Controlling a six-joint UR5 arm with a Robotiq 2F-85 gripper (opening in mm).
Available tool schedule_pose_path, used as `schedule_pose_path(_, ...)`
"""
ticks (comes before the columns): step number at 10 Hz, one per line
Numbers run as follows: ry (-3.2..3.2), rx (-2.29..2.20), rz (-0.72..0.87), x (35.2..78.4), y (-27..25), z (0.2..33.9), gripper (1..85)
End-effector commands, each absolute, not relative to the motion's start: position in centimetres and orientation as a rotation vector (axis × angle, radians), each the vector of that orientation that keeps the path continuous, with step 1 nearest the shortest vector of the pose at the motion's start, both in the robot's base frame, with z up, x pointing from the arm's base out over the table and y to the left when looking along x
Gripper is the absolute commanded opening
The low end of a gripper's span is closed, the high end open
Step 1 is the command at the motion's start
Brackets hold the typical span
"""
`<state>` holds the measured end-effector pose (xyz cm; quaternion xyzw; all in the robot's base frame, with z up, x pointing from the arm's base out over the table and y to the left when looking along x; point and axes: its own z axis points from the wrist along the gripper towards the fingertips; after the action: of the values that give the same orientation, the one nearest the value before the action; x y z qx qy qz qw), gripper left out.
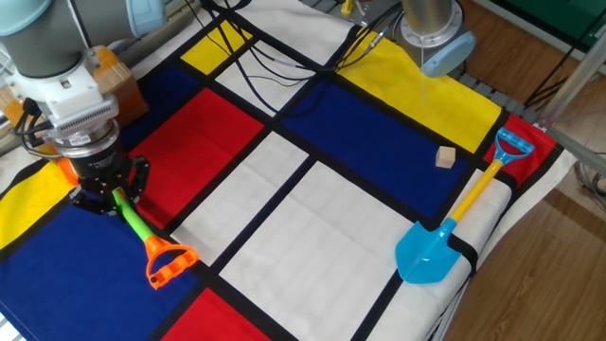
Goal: Use a shovel to scoop up an object
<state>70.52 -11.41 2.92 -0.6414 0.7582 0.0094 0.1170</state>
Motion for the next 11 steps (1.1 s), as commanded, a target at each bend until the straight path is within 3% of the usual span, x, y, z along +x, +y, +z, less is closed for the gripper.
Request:
schedule_pose_path(1,2.419,-1.807,-0.027,68.89,-14.23,2.7,1.0)
schedule_pose_path(11,2.403,-1.834,-0.055,69.09,-14.63,2.71,1.0)
